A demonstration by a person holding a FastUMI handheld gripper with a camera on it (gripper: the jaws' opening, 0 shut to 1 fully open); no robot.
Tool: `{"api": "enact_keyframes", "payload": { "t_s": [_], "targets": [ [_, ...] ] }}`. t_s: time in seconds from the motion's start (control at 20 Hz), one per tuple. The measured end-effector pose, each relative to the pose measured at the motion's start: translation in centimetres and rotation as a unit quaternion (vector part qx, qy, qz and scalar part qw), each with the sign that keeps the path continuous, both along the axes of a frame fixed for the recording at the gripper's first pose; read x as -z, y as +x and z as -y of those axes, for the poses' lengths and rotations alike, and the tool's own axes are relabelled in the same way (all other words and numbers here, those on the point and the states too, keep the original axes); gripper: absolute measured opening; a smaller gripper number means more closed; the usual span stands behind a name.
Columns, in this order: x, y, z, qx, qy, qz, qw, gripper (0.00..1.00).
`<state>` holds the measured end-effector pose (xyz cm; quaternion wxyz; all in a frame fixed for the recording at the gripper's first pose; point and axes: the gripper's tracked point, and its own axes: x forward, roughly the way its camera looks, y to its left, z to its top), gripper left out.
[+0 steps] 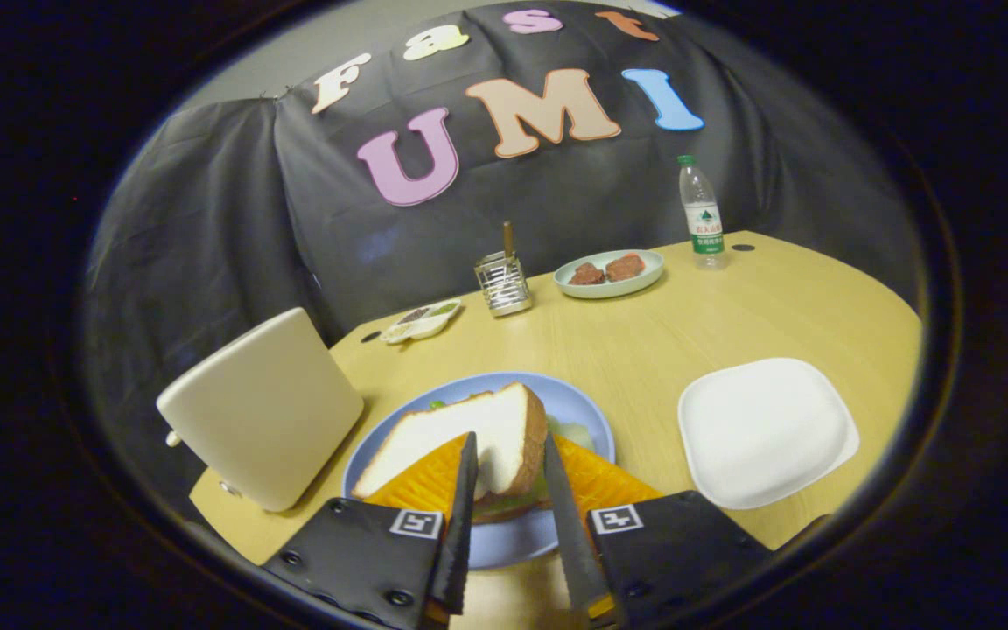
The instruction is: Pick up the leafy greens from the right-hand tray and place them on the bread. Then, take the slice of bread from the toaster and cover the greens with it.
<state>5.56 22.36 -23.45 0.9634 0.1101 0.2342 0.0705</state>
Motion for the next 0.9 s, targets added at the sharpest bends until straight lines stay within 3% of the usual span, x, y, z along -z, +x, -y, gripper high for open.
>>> {"api": "enact_keyframes", "payload": {
  "t_s": [0.35,0.55,0.9],
  "targets": [
    [-2.5,-0.5,2.3,0.006,-0.041,0.049,0.998,0.95],
    [-5.3,-1.2,5.2,0.011,-0.077,0.091,0.993,0.98],
    [-11.3,-2.2,13.1,0.077,-0.097,0.137,0.983,0.98]
  ]
}}
